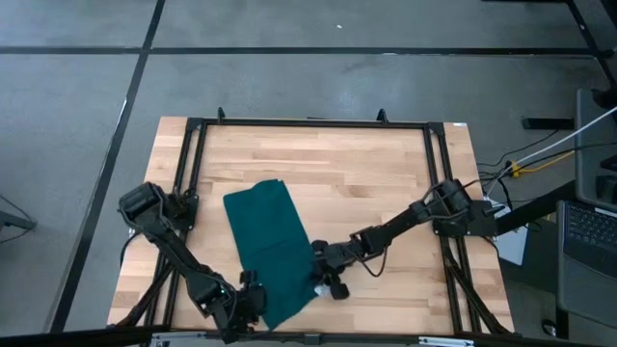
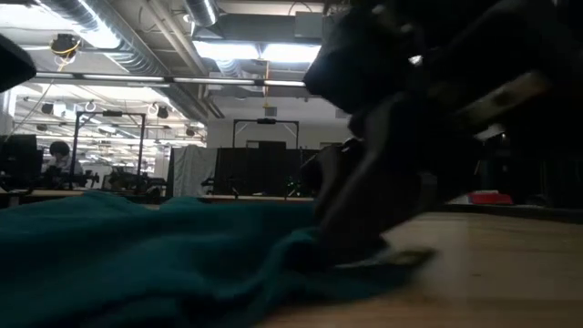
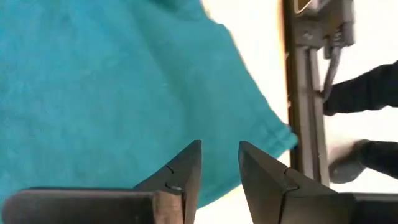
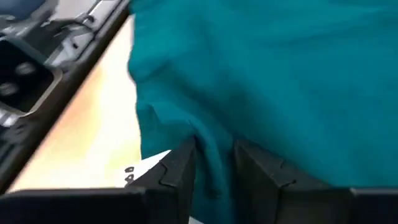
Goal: Fold microfiber towels
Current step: Fold the green napkin
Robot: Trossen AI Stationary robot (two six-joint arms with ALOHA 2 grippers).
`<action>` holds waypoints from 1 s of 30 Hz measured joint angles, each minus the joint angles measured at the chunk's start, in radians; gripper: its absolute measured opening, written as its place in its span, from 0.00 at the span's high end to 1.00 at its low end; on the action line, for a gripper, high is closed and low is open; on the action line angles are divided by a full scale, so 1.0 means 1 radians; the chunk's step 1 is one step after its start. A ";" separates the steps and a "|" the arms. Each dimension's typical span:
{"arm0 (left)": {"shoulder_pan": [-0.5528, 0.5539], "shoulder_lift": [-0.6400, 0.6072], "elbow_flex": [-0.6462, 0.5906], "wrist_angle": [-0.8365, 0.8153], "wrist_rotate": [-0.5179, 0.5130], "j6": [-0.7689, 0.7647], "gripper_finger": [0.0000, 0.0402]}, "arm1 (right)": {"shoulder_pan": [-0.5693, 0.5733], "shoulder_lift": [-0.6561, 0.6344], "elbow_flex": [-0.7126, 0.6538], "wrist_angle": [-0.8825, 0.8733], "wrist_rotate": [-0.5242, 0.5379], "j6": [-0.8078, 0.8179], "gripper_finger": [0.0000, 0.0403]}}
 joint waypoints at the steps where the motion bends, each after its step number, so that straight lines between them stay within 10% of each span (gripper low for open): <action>1: 0.002 0.002 0.001 0.005 0.004 0.010 0.75 | -0.012 0.000 0.000 0.000 0.002 0.000 0.70; 30: 0.092 0.163 0.014 0.017 -0.008 -0.146 0.80 | -0.067 0.001 -0.001 0.029 -0.032 0.027 0.72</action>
